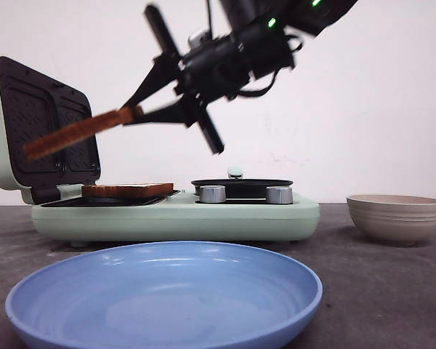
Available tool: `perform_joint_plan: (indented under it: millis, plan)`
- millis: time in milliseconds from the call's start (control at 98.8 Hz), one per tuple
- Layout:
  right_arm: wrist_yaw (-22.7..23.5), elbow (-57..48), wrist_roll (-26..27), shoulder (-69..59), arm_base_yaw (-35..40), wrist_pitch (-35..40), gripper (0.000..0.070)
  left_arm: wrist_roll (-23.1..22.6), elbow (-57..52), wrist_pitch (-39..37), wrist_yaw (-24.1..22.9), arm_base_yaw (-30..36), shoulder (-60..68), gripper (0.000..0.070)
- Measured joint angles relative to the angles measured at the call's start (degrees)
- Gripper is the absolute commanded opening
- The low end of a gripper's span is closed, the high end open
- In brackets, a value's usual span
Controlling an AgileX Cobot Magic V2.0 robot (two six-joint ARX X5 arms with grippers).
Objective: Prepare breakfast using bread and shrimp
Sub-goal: 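Lower the second slice onto the sandwich plate and open the right gripper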
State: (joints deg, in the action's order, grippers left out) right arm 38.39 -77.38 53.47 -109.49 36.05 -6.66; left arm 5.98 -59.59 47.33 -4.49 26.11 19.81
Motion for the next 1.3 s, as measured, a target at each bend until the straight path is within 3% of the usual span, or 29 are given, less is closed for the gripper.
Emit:
perform_joint_plan:
  millis: [425, 1245, 1296]
  plan:
    - [-2.60, -3.41, 5.31, -6.51, -1.55, -0.74, 0.0000, 0.00, 0.00, 0.00, 1.44, 0.00, 0.00, 0.0000]
    - [2.49, -3.43, 5.55, -6.64, -1.97, -0.90, 0.0000, -0.28, 0.00, 0.02, 3.28, 0.00, 0.00, 0.0000]
    - [2.49, -3.43, 5.55, -6.64, -1.97, -0.90, 0.0043, -0.28, 0.00, 0.02, 3.26, 0.00, 0.00, 0.0000]
